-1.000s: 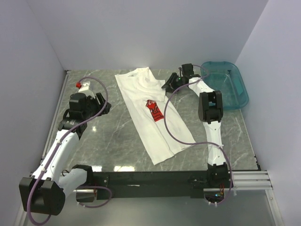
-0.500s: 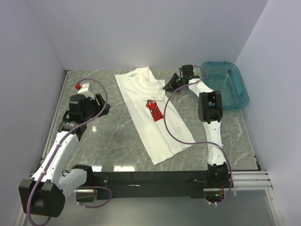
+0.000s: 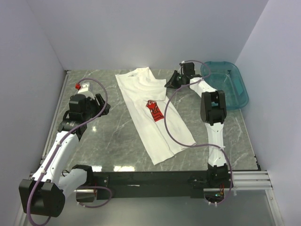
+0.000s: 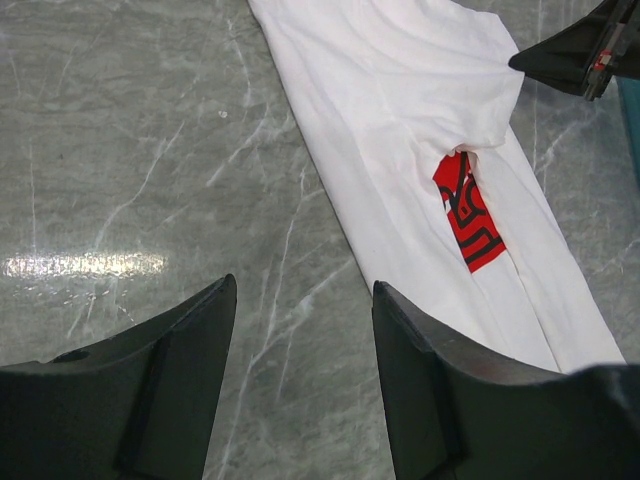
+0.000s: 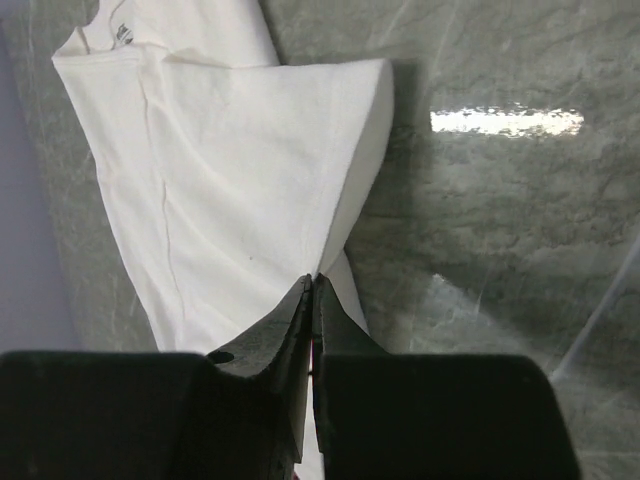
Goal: Fold and stack the t-shirts
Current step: Fold the tshirt
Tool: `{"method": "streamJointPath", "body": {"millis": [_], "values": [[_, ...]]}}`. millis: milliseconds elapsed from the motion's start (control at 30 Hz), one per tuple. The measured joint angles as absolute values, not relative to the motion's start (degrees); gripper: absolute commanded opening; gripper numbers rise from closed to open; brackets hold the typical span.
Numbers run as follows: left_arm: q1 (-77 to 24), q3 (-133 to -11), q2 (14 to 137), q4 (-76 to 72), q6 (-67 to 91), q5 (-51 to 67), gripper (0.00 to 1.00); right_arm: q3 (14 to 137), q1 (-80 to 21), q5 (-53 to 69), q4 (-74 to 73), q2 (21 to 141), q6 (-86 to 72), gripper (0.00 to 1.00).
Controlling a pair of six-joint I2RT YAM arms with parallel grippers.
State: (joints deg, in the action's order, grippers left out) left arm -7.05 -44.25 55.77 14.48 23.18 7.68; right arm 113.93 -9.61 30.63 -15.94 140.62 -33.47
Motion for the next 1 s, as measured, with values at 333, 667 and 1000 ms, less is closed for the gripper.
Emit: {"method": "streamJointPath", "body": {"millis": [333,667,1000], "values": [[-7.0,-44.2,55.7,14.5,23.2,7.7,0.63,112.8,-13.5,24.8,-16.4,135.9,-24.2,0.07],[-7.0,-43.4,55.7,14.5,23.2,7.7,0.63,112.8,-21.3,15.5,-20.1,134.7,-12.1,0.08],[-7.0,-43.4,55.7,14.5,23.2,7.7,0.63,112.8,-31.3,2.8,-21.3,133.3,3.1,0.13]]}}
